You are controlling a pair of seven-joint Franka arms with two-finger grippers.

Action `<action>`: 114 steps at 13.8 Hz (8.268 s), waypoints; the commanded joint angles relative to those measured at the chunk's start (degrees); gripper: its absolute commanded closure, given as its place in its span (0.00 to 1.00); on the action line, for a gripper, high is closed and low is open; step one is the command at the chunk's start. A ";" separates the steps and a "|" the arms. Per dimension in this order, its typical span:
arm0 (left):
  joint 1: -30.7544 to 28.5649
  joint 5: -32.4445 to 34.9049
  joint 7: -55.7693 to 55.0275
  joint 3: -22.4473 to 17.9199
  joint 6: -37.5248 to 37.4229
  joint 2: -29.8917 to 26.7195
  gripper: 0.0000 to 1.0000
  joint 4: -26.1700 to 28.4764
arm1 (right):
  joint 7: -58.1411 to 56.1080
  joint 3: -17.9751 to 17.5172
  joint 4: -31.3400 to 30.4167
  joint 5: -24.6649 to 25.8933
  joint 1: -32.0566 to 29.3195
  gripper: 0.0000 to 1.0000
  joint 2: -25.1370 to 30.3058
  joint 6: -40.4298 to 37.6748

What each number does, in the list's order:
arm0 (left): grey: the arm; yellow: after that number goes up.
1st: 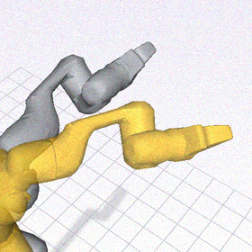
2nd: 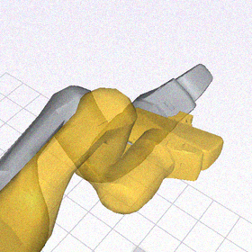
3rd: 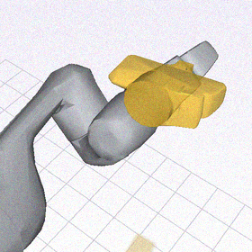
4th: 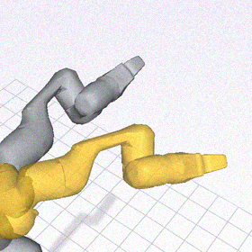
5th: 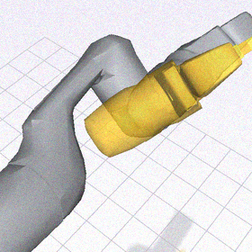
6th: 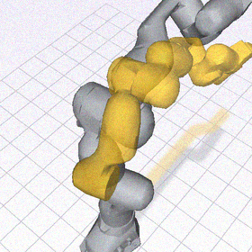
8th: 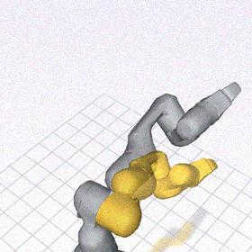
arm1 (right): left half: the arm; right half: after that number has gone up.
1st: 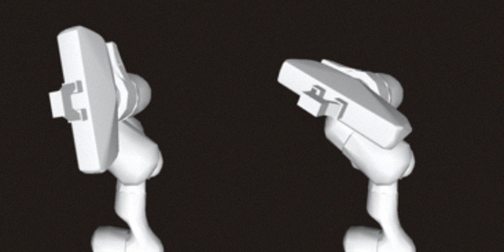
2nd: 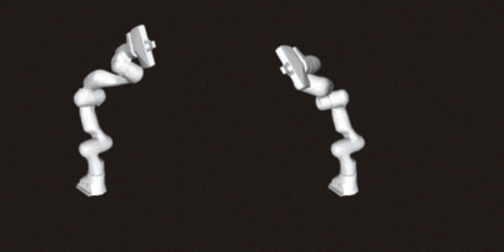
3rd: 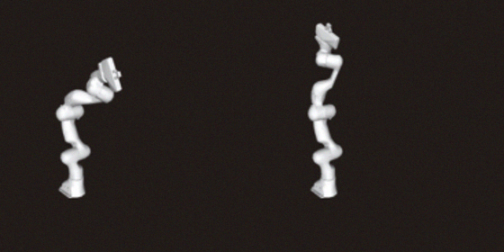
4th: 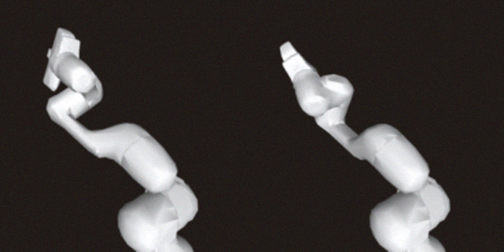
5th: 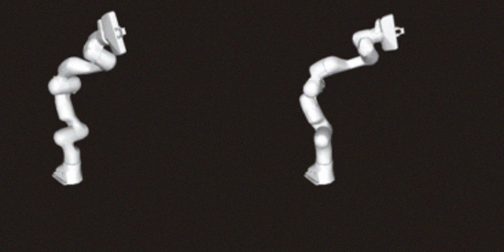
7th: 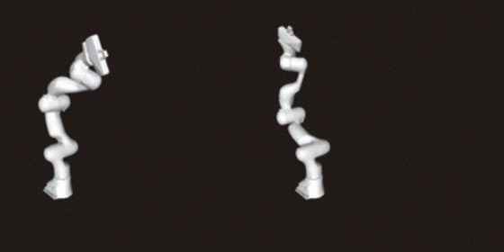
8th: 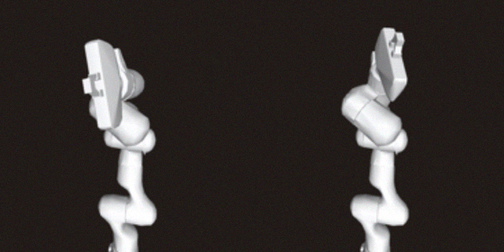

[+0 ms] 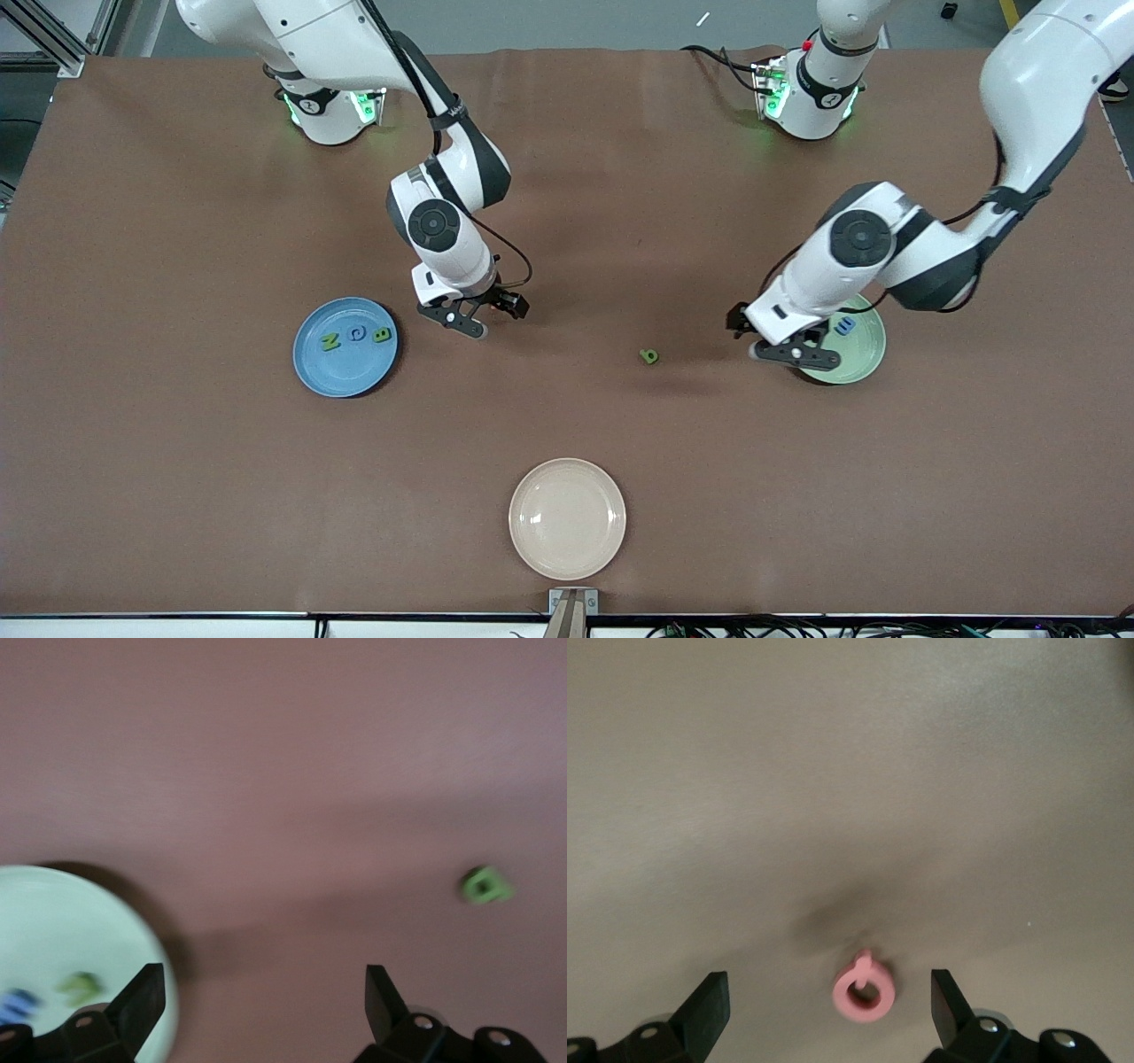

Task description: Sort uppercase to blue plate, lowercase to green plate

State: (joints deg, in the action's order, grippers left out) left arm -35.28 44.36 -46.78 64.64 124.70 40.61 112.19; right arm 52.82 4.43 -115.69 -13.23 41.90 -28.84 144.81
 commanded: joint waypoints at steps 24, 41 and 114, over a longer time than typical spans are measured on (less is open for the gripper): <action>37.39 -6.83 -46.74 -26.67 6.70 8.70 0.34 -16.91 | 3.35 1.90 -3.40 1.10 4.06 0.42 -1.22 2.06; 33.54 -7.00 -44.38 -24.58 4.34 3.88 0.94 -14.90 | -19.29 19.72 6.71 1.63 3.01 1.00 2.65 -22.38; 19.21 -47.52 42.12 -49.61 -25.36 -40.87 0.00 -15.40 | -49.56 -1.79 30.62 14.55 -41.99 0.00 19.52 -62.46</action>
State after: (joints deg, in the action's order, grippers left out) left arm -14.67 -1.12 -5.98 15.23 103.98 -1.36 102.18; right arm 3.67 4.94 -82.28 -0.56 1.36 -11.96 81.88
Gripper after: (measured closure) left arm 0.000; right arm 0.000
